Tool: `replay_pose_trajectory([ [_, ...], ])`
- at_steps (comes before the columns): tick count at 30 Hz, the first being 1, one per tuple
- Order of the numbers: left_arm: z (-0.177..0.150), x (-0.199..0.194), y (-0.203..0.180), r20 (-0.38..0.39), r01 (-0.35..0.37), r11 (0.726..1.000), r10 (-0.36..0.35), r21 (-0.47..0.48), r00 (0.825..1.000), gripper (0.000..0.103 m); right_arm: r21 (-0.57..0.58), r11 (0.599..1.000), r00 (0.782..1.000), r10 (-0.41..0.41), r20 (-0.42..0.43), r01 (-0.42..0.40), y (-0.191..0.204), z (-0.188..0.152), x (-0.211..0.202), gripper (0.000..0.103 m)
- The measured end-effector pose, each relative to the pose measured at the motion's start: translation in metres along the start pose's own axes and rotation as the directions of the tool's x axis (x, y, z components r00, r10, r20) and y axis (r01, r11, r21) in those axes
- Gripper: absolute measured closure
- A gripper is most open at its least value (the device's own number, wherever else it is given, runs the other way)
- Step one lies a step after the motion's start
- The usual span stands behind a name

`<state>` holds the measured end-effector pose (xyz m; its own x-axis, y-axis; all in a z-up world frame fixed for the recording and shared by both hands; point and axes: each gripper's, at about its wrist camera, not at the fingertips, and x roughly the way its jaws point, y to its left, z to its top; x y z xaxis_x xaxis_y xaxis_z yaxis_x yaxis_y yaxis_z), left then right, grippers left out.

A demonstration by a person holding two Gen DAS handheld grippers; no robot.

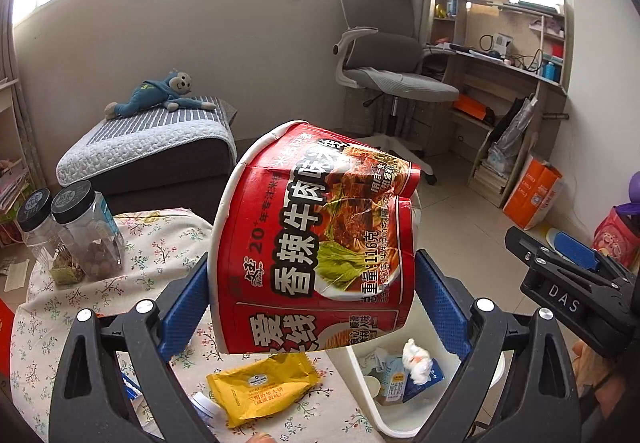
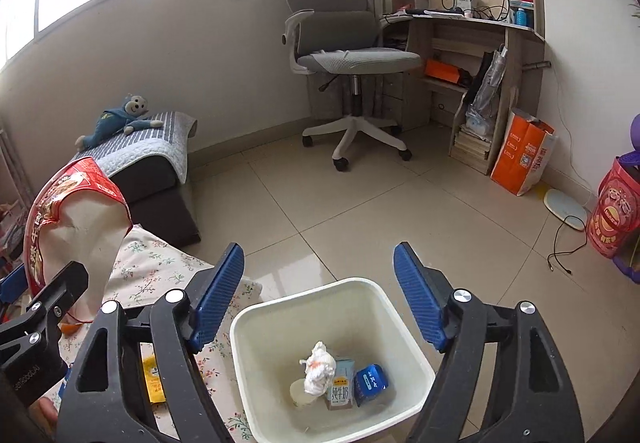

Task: Collect trash
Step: 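Move both tools over the white bin and open them to drop the items, then bring both tools back over the table toward the biscuit box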

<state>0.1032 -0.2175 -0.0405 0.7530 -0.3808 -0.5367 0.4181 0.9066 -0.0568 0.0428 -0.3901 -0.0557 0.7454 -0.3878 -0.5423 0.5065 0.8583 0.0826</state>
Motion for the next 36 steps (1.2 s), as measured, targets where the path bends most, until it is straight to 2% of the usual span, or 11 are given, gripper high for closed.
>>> replay_pose_trajectory([
  [1, 0.000, 0.002, -0.005, -0.005, 0.010, 1.000, -0.010, 0.002, 1.000, 0.011, 0.019, 1.000, 1.000, -0.012, 0.003, 0.012, -0.008, 0.001, 0.001, 0.022],
  [12, -0.010, 0.024, -0.055, -0.033, 0.086, 0.995, -0.084, 0.054, 0.996, 0.011, 0.104, 0.989, 0.995, -0.101, -0.012, 0.102, -0.071, -0.004, 0.003, 0.015],
  [14, -0.012, 0.028, -0.063, -0.041, 0.098, 0.993, -0.096, 0.061, 0.995, 0.011, 0.110, 0.987, 0.993, -0.117, -0.010, 0.117, -0.079, -0.006, 0.003, 0.013],
  [17, -0.015, 0.037, -0.074, -0.067, 0.153, 0.986, -0.149, 0.070, 0.987, 0.010, 0.107, 0.983, 0.989, -0.145, -0.011, 0.146, -0.087, -0.011, 0.001, 0.010],
  [21, -0.019, 0.044, -0.079, -0.100, 0.168, 0.984, -0.162, 0.054, 0.982, 0.008, 0.109, 0.977, 0.983, -0.182, -0.012, 0.182, -0.096, -0.015, 0.001, 0.007],
  [26, -0.019, 0.043, -0.077, -0.096, 0.163, 0.986, -0.159, 0.035, 0.983, 0.007, 0.108, 0.977, 0.983, -0.184, -0.016, 0.185, -0.098, -0.018, 0.001, 0.007],
  [36, -0.019, 0.033, -0.053, -0.103, 0.085, 0.996, -0.085, -0.002, 0.991, 0.007, 0.043, 0.990, 0.991, -0.136, -0.008, 0.136, -0.064, -0.017, -0.003, 0.007],
])
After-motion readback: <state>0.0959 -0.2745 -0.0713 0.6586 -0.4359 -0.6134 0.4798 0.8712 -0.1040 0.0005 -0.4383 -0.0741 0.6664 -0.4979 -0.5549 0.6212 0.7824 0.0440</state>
